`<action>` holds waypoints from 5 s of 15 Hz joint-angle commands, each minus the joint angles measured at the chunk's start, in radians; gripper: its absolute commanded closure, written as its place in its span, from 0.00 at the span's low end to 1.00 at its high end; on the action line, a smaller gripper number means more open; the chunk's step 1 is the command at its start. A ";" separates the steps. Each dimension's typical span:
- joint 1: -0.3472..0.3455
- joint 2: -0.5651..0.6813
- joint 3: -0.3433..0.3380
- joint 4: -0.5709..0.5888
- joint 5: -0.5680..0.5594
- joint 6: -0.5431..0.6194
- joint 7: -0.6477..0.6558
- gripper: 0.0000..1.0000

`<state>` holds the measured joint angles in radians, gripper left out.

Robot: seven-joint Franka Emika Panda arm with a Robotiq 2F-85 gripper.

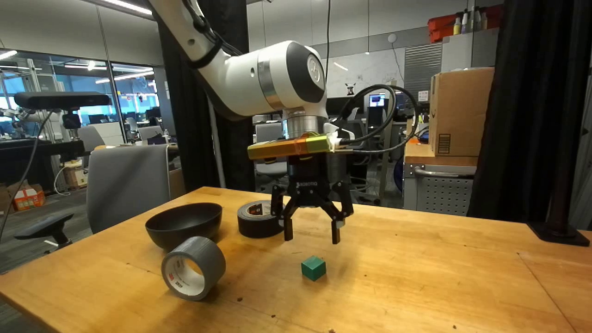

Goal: Put the green block inside the bowl

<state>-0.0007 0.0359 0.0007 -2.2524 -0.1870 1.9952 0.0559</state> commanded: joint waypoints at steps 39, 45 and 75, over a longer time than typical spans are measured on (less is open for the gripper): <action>0.004 0.193 -0.003 0.144 0.012 -0.020 -0.040 0.02; 0.007 0.192 -0.003 0.145 0.006 -0.026 -0.032 0.57; 0.127 0.007 0.101 0.131 -0.127 -0.122 0.053 0.88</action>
<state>0.0972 0.0798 0.0765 -2.1264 -0.2720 1.9167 0.0768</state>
